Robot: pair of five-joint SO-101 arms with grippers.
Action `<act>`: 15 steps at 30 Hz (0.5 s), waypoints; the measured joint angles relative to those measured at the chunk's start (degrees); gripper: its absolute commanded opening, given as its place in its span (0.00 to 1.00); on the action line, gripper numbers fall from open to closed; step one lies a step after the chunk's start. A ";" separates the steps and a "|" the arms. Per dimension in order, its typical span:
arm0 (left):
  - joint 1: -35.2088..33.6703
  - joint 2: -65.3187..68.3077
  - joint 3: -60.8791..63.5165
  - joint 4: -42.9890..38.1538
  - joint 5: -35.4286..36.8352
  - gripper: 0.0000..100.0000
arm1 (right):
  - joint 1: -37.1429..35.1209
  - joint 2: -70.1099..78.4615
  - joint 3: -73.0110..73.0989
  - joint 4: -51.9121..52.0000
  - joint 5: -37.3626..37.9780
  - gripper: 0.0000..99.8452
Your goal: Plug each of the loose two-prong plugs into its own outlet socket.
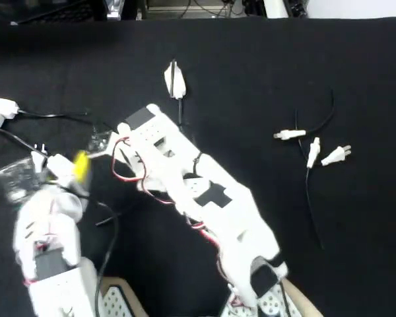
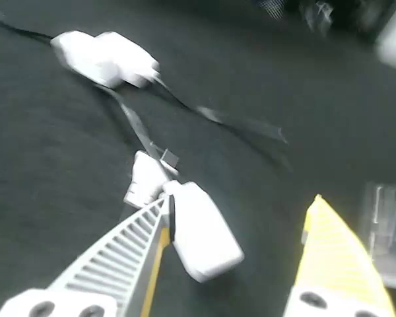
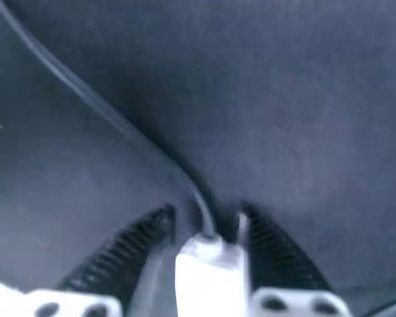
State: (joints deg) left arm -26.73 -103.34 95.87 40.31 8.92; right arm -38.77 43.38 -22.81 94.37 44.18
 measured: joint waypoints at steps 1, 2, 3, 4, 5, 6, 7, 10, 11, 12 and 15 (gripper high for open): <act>-2.37 -0.35 -0.09 0.79 0.26 0.32 | 0.18 0.00 0.62 0.00 0.09 0.14; -4.22 -0.09 -0.53 1.76 0.35 0.32 | 0.09 0.00 0.44 0.00 0.09 0.14; -6.15 -0.09 -0.70 2.90 0.53 0.32 | 0.09 0.00 0.62 0.00 0.09 0.14; -7.91 0.00 -0.70 3.87 0.70 0.32 | 0.09 0.00 0.44 0.00 0.09 0.14; -8.97 -0.09 -0.79 4.57 0.79 0.32 | 0.18 0.00 0.53 0.00 0.09 0.14; -9.76 -0.09 -0.88 4.92 0.88 0.32 | 0.18 0.00 0.53 0.00 0.09 0.14; -10.29 -0.09 -0.88 5.10 0.88 0.32 | 0.18 0.00 0.53 0.00 0.09 0.14; -10.99 -0.09 -0.88 5.27 0.88 0.32 | 0.18 0.00 0.53 0.00 0.09 0.14; -11.25 -0.09 -0.88 5.27 0.88 0.32 | 0.18 0.00 0.53 0.00 0.09 0.14; -11.52 -0.09 -0.88 5.63 0.88 0.32 | 0.18 0.00 0.53 0.00 0.09 0.13; -13.71 -0.09 -1.14 9.58 0.88 0.32 | 0.62 0.00 0.44 0.00 0.09 0.08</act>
State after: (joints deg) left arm -40.44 -103.43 94.73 49.89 9.80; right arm -38.15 43.38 -22.37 94.37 44.26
